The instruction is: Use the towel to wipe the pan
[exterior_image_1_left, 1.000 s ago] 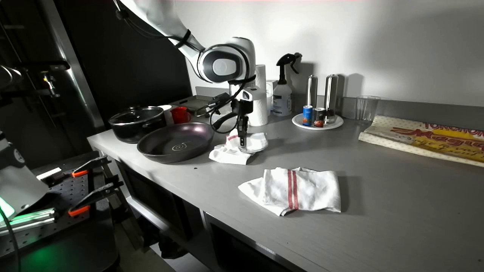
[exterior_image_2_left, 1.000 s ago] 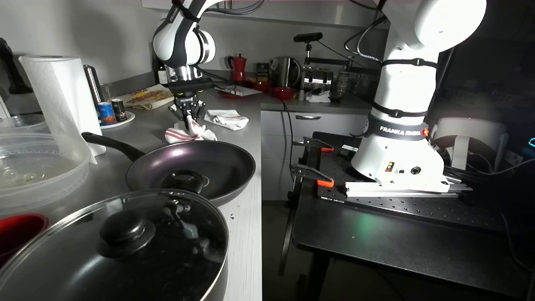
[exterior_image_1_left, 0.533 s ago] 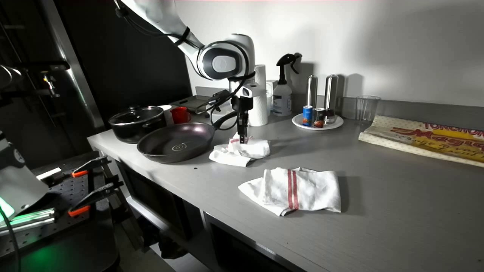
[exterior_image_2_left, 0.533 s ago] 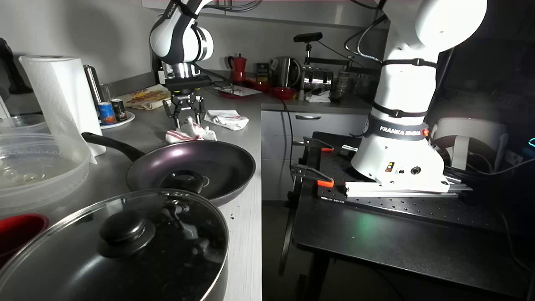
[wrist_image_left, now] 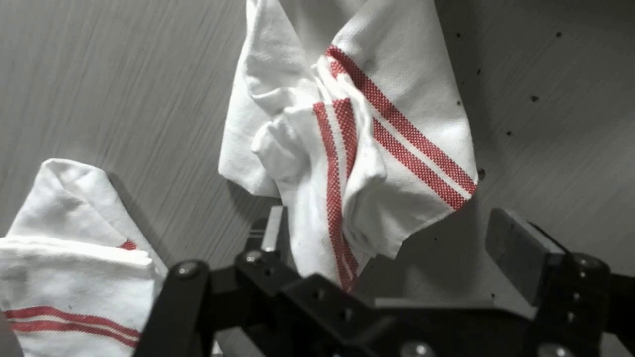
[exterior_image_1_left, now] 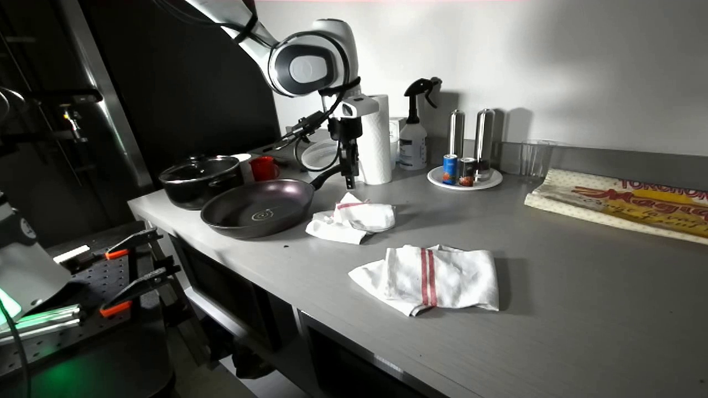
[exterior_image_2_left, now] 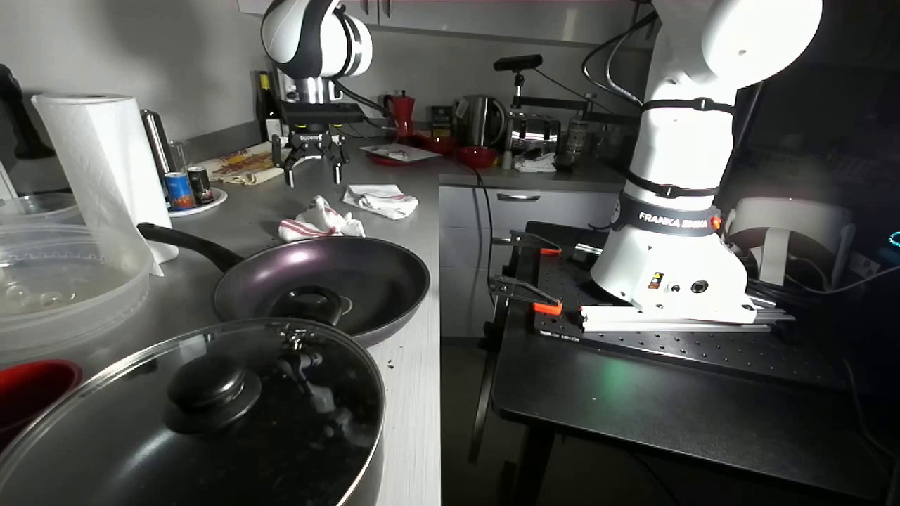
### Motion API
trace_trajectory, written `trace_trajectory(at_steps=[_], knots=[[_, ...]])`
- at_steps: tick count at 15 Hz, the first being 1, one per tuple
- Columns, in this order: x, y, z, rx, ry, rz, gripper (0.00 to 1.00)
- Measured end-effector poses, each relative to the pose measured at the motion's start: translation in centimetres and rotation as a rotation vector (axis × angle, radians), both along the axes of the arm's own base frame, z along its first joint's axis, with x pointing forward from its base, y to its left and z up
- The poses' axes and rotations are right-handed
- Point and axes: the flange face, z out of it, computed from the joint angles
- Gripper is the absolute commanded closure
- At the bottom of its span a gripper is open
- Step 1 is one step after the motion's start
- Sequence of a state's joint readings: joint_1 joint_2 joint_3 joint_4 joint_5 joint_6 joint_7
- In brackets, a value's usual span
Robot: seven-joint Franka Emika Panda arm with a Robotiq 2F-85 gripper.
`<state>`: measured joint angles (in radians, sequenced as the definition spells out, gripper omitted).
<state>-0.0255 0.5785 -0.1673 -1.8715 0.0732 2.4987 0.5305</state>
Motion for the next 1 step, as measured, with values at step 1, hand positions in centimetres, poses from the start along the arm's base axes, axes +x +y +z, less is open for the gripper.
trace_trajectory(at_steps=[1], knots=[[-0.55, 0.03, 0.64, 0.001, -0.005, -0.002, 0.00]])
